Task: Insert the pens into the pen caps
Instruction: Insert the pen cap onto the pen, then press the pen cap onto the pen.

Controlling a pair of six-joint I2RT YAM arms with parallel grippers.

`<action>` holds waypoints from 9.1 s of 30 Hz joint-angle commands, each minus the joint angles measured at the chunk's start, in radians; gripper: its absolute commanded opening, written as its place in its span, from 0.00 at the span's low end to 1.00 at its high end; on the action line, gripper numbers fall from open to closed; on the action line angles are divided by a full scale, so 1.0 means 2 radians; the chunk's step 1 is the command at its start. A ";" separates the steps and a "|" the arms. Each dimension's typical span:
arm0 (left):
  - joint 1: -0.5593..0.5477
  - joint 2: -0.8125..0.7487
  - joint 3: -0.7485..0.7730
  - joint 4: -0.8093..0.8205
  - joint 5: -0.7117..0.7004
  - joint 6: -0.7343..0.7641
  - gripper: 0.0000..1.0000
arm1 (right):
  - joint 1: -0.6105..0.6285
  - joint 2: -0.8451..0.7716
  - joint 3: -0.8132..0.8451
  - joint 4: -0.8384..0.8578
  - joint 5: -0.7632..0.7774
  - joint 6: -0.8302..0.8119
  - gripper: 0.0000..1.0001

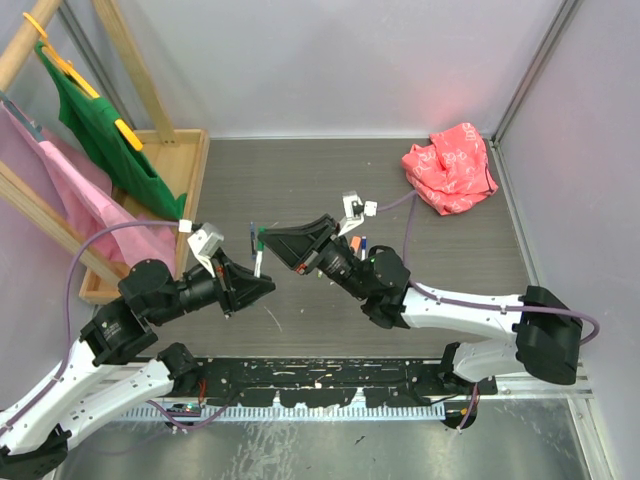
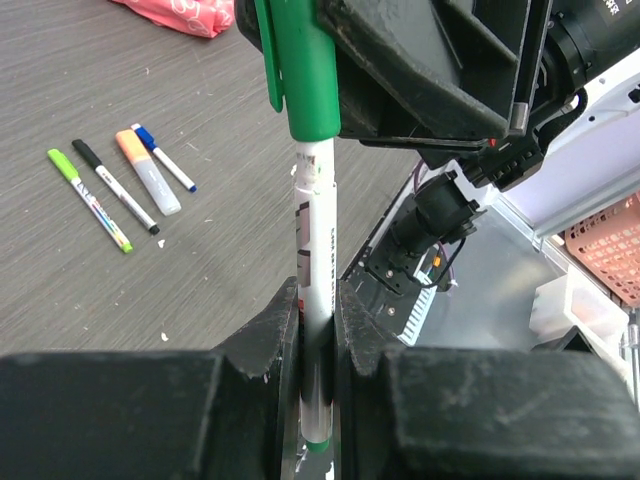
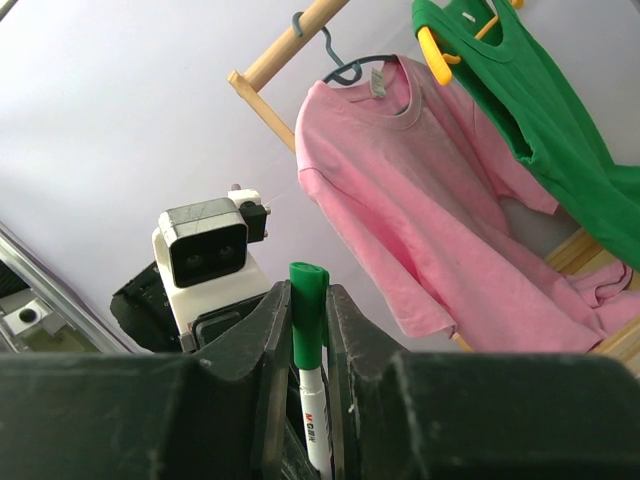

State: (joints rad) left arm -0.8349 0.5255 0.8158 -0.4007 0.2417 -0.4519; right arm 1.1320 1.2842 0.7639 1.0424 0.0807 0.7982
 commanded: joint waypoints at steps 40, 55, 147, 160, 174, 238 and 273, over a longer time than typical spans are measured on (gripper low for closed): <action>0.002 -0.013 0.021 -0.013 0.007 0.056 0.00 | 0.035 -0.076 0.081 -0.243 0.092 -0.106 0.54; 0.002 0.011 0.018 -0.022 0.038 0.065 0.00 | 0.035 -0.062 0.104 -0.258 0.089 -0.115 0.56; 0.004 0.118 0.219 0.024 -0.106 0.133 0.00 | 0.134 0.074 0.018 -0.293 0.050 -0.035 0.00; 0.010 0.120 0.222 0.035 -0.100 0.117 0.00 | 0.169 0.061 0.002 -0.298 0.088 -0.033 0.00; 0.010 0.092 0.173 0.043 -0.031 0.123 0.00 | 0.147 -0.059 0.091 -0.405 0.164 -0.149 0.12; 0.009 0.091 0.053 0.126 0.154 0.071 0.00 | 0.136 -0.141 0.205 -0.393 0.299 -0.280 0.80; 0.009 0.100 0.057 0.136 0.148 0.073 0.00 | 0.100 -0.110 0.193 -0.442 0.221 -0.174 0.32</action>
State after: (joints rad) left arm -0.8177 0.7242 0.9115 -0.1921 0.5461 -0.3027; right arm 1.3373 1.0603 1.1423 0.1471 0.5423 0.4316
